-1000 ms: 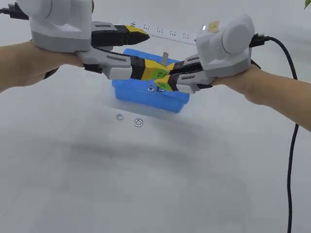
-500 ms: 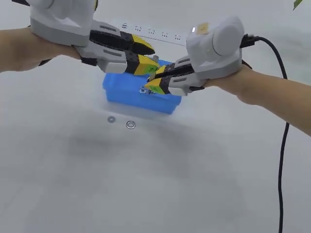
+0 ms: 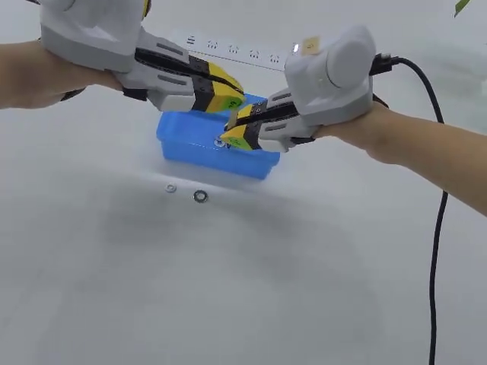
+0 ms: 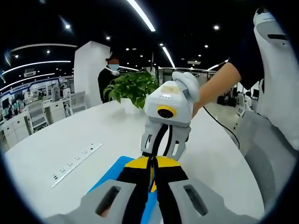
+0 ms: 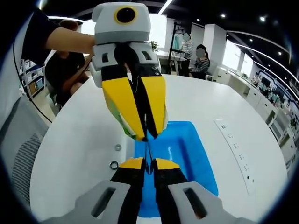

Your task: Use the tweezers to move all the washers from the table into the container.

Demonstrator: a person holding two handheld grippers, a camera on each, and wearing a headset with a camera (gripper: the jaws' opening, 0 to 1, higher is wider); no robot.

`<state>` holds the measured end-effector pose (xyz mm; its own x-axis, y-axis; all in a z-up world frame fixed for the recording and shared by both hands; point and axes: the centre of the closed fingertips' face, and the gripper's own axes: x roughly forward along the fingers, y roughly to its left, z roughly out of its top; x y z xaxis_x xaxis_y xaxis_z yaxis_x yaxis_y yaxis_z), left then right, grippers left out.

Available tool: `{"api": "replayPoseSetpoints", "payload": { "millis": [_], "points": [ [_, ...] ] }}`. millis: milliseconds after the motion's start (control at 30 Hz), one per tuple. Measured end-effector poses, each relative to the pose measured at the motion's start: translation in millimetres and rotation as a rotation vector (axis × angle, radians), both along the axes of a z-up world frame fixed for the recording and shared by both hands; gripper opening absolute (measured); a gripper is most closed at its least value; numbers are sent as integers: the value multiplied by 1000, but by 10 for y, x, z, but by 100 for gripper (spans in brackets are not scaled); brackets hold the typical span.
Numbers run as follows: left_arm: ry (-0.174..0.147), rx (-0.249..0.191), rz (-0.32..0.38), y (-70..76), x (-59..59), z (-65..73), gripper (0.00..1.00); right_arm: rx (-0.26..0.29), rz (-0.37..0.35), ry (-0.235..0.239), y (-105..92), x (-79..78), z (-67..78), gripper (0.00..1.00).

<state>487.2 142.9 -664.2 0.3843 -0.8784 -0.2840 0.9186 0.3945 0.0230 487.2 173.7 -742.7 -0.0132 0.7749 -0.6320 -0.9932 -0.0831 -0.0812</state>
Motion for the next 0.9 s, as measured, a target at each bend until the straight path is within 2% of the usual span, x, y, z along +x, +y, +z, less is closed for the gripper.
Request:
{"api": "replayPoseSetpoints", "payload": {
  "millis": [33, 100, 167, 233, 433, 533, 633, 800, 900],
  "points": [
    [-9, 12, -6, -9, -13, -5, 6, -2, 2, -2, -2, 1, -4, 8],
    [-51, 48, -11, -11, -13, -17, 5, -9, 6, -12, -10, -5, -12, 9],
    [-46, 44, -11, -29, -30, -9, 4, -8, 4, -14, -8, -2, -7, 9],
    [-64, 55, -12, -34, -31, -6, 4, -6, 0, -18, -6, -4, -1, 9],
    [-79, 58, -11, -68, -70, 30, 4, -3, -15, -6, 0, -42, 33, 12],
    [-91, 69, -11, -74, -76, 49, 4, -3, -20, -16, -13, -46, 54, 13],
    [-107, 77, 1, -49, -65, 86, 4, -1, -30, -13, -42, -46, 69, 18],
    [-125, 88, 10, 5, -58, 163, 4, -2, -57, -38, -116, -12, 120, 22],
    [-142, 85, 17, 19, -73, 245, 4, 5, -67, -93, -157, 15, 164, 27]
  ]
}}
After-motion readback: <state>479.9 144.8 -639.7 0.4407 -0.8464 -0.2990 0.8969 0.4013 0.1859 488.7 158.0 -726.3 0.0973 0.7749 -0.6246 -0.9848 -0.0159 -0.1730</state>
